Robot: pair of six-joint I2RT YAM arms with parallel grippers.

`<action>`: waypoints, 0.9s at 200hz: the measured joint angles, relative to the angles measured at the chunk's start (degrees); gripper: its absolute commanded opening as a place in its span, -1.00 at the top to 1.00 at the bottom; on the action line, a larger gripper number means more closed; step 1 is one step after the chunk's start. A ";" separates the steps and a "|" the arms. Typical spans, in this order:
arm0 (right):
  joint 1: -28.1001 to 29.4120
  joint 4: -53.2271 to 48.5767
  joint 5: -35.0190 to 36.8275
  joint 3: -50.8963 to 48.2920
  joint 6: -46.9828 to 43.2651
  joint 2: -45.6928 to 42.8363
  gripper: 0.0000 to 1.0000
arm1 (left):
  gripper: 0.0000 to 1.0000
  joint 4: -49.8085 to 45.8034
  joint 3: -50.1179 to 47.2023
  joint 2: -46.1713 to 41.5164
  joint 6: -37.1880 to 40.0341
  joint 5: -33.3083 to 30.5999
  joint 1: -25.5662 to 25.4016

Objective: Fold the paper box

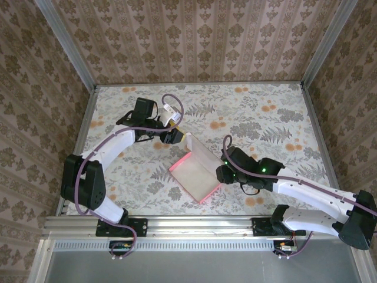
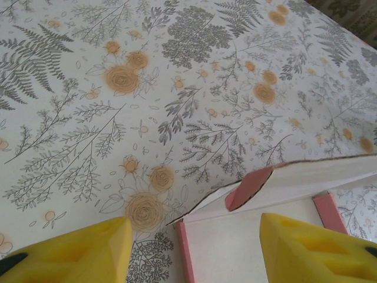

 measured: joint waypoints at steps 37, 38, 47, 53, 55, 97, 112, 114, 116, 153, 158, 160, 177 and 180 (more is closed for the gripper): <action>0.00 0.44 1.92 -0.04 -0.24 1.68 0.49 | -0.17 -0.15 0.00 -0.13 0.39 0.74 0.00; 0.00 0.44 1.95 -0.07 -0.24 1.70 0.49 | -0.17 -0.15 0.00 -0.13 0.39 0.74 0.00; 0.00 0.42 2.23 -0.04 -0.22 2.10 0.43 | -0.17 -0.24 -0.02 -0.26 0.39 0.74 0.00; 0.00 0.37 2.32 -0.04 -0.35 2.29 0.40 | -0.17 -0.24 -0.02 -0.33 0.39 0.72 0.00; 0.00 0.37 2.34 -0.04 -0.24 2.32 0.39 | -0.17 -0.24 0.00 -0.35 0.39 0.74 0.00; 0.00 -0.96 2.49 -0.04 -0.24 2.38 0.42 | -0.16 -0.39 0.00 -0.57 0.39 0.74 0.00; 0.00 -1.66 2.47 -0.04 -0.20 2.38 0.44 | -0.16 -0.48 -0.02 -0.57 0.39 0.74 0.00; 0.00 -1.73 2.47 -0.04 -0.17 2.38 0.44 | -0.16 -0.50 0.00 -0.57 0.39 0.74 0.00; 0.00 -1.81 2.45 -0.04 -0.20 2.38 0.45 | -0.16 -0.57 0.00 -0.57 0.39 0.74 0.00; 0.00 -2.71 2.40 -0.04 0.04 2.38 0.61 | -0.16 -1.05 0.00 -0.57 0.39 0.79 0.00; 0.00 -2.73 2.40 -0.04 0.02 2.36 0.63 | -0.16 -1.05 0.00 -0.57 0.39 0.83 0.00; 0.00 -2.78 2.40 -0.04 0.02 2.36 0.64 | -0.16 -1.05 0.00 -0.55 0.39 0.85 0.00; 0.00 -3.04 2.29 -0.04 0.02 2.29 0.80 | -0.16 -1.07 0.00 -0.57 0.39 0.92 0.00; 0.00 -3.06 2.27 -0.04 0.20 2.27 0.83 | -0.16 -1.07 0.00 -0.55 0.39 0.92 0.00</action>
